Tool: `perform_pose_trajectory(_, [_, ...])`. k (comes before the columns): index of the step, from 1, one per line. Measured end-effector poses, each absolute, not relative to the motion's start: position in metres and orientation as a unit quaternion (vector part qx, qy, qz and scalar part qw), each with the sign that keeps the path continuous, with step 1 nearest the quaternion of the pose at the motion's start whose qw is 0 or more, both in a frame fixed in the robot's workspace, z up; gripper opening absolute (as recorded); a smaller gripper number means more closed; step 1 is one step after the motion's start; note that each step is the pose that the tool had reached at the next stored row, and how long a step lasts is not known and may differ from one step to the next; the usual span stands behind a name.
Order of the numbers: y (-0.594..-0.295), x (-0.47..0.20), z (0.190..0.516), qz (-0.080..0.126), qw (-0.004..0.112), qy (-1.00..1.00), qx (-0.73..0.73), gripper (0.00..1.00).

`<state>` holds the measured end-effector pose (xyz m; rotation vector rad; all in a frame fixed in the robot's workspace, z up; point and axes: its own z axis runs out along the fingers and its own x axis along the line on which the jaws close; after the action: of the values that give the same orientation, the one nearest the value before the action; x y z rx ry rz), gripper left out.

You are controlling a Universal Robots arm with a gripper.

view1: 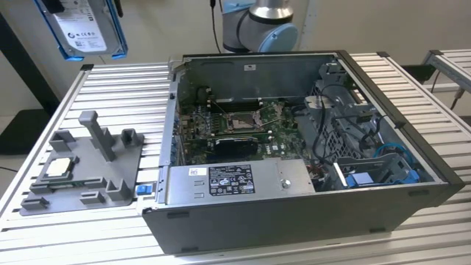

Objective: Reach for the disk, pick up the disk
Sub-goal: 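Pick up the disk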

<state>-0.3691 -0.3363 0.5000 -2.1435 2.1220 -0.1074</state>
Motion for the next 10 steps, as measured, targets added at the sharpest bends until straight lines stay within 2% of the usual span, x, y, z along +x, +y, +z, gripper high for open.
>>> perform_pose_trajectory(10, [-0.336, -0.333, 0.500, -0.035, 0.062, 0.702, -0.709, 0.00])
